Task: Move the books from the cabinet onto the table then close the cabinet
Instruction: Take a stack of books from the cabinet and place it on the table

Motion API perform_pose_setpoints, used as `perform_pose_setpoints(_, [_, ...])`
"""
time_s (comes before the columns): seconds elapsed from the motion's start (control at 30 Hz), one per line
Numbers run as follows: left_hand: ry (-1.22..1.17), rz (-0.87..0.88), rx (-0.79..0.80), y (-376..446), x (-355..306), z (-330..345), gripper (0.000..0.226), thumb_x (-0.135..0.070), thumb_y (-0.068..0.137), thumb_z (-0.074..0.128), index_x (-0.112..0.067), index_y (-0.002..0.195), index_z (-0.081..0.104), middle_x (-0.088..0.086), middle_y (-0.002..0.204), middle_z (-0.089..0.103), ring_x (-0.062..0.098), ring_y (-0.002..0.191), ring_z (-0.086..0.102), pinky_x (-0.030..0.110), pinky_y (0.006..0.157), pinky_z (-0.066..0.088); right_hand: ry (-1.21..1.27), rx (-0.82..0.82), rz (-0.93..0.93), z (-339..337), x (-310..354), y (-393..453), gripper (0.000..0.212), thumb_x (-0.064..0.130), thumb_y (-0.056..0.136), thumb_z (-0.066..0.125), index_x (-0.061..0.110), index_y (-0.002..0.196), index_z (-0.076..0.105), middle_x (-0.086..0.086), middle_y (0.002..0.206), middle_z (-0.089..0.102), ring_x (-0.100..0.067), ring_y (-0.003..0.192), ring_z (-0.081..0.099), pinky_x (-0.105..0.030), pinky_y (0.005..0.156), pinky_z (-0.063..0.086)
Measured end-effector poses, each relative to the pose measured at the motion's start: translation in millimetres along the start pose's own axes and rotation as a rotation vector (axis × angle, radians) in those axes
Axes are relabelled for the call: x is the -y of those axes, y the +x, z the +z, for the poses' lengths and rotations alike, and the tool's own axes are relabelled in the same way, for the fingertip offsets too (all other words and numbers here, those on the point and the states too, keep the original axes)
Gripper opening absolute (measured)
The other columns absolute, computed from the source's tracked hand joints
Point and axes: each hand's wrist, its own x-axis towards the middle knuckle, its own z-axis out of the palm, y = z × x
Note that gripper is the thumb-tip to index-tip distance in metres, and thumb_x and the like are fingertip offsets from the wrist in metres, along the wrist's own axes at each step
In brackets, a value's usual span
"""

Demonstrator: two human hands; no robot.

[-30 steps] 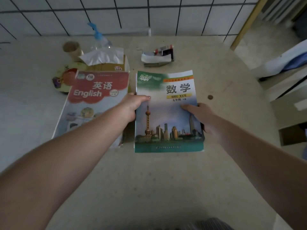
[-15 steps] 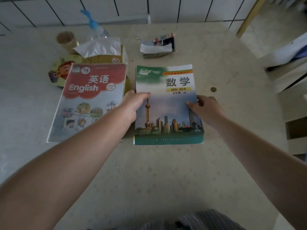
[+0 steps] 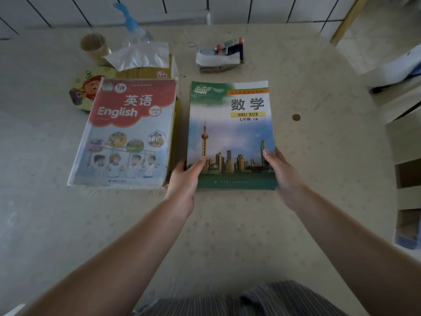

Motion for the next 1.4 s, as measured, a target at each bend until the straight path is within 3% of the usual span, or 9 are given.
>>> perform_pose_setpoints(0.1, [-0.015, -0.011, -0.012, 8.4, -5.3, 2.3, 0.046, -0.037, 0.072, 0.075, -0.025, 0.114, 0.064, 0.000, 0.107, 0.072, 0.027, 0.103, 0.066, 0.049, 0.096, 0.049, 0.071, 0.014, 0.031, 3.5, 3.9, 3.9, 0.070, 0.066, 0.069, 0.056, 0.044, 0.134, 0.044, 0.012, 0.142, 0.049, -0.019, 0.133, 0.043, -0.051, 0.112, 0.031])
perform_pose_setpoints(0.23, [-0.018, -0.040, -0.036, 14.3, -7.7, 1.7, 0.027, -0.037, 0.074, 0.076, -0.026, 0.096, 0.066, 0.002, 0.101, 0.073, 0.027, 0.096, 0.068, 0.050, 0.090, 0.053, 0.015, 0.004, 0.031, 4.1, 9.5, 9.7, 0.086, 0.075, 0.060, 0.055, 0.048, 0.139, 0.034, 0.012, 0.150, 0.040, -0.020, 0.138, 0.037, -0.053, 0.114, 0.028])
perform_pose_setpoints(0.33, [-0.010, -0.036, -0.031, 15.3, -9.6, 1.7, 0.018, -0.034, 0.078, 0.073, -0.026, 0.092, 0.064, 0.002, 0.101, 0.073, 0.027, 0.094, 0.069, 0.050, 0.089, 0.054, -0.098, 0.007, -0.016, 4.9, 15.3, 8.6, 0.064, 0.062, 0.086, 0.044, 0.043, 0.144, 0.029, 0.010, 0.153, 0.036, -0.019, 0.140, 0.033, -0.051, 0.115, 0.027])
perform_pose_setpoints(0.6, [0.013, 0.026, -0.040, -6.9, -3.8, -1.4, 0.044, -0.031, 0.083, 0.069, -0.022, 0.124, 0.056, 0.001, 0.107, 0.068, 0.021, 0.096, 0.066, 0.040, 0.094, 0.051, -0.346, -0.032, -0.118, 5.0, 20.2, -12.4, 0.053, 0.049, 0.088, 0.054, 0.028, 0.136, 0.044, 0.004, 0.132, 0.057, -0.022, 0.121, 0.054, -0.038, 0.102, 0.042])
perform_pose_setpoints(0.77, [0.032, 0.076, -0.064, -31.7, 16.4, -6.0, 0.060, -0.031, 0.084, 0.067, -0.026, 0.139, 0.044, -0.006, 0.130, 0.054, 0.019, 0.122, 0.048, 0.042, 0.108, 0.033, -0.362, -0.086, -0.106, 5.0, -1.6, -43.8, 0.074, 0.046, 0.082, 0.065, 0.023, 0.144, 0.033, 0.000, 0.141, 0.050, -0.025, 0.125, 0.051, -0.038, 0.102, 0.042])
perform_pose_setpoints(0.9, [0.049, 0.119, -0.043, -53.2, 39.6, -12.9, 0.065, -0.026, 0.085, 0.066, -0.030, 0.142, 0.036, -0.003, 0.138, 0.049, 0.016, 0.111, 0.052, 0.035, 0.090, 0.042, -0.411, -0.014, -0.131, 2.1, -24.4, -74.2, 0.061, 0.038, 0.082, 0.067, 0.026, 0.137, 0.041, 0.001, 0.132, 0.059, -0.022, 0.122, 0.055, -0.038, 0.100, 0.044])
perform_pose_setpoints(1.03, [0.178, 0.107, -0.022, -78.2, 74.0, -17.9, 0.075, -0.030, 0.083, 0.069, -0.026, 0.145, 0.028, 0.002, 0.135, 0.054, 0.020, 0.113, 0.055, 0.035, 0.093, 0.042, -0.397, 0.008, -0.050, -1.9, -46.3, -106.2, 0.081, 0.034, 0.086, 0.065, 0.016, 0.150, 0.019, -0.006, 0.146, 0.043, -0.022, 0.131, 0.046, -0.031, 0.101, 0.037])
perform_pose_setpoints(1.27, [0.292, 0.193, 0.079, -114.9, 128.0, -21.0, 0.061, -0.022, 0.084, 0.069, -0.019, 0.138, 0.041, 0.002, 0.122, 0.060, 0.010, 0.095, 0.059, 0.022, 0.068, 0.044, -0.337, 0.032, -0.109, 3.1, -87.1, -148.6, 0.065, 0.012, 0.085, 0.066, 0.009, 0.143, 0.036, -0.012, 0.141, 0.048, -0.017, 0.122, 0.051, -0.025, 0.094, 0.039])
perform_pose_setpoints(1.4, [0.350, 0.265, 0.178, -129.7, 135.3, -31.3, 0.052, -0.018, 0.086, 0.066, -0.013, 0.134, 0.047, 0.003, 0.118, 0.061, 0.010, 0.098, 0.060, 0.016, 0.070, 0.044, -0.304, -0.008, -0.148, 6.1, -102.6, -178.6, 0.058, 0.009, 0.085, 0.065, 0.012, 0.138, 0.043, -0.009, 0.137, 0.052, -0.012, 0.116, 0.051, -0.034, 0.104, 0.042])
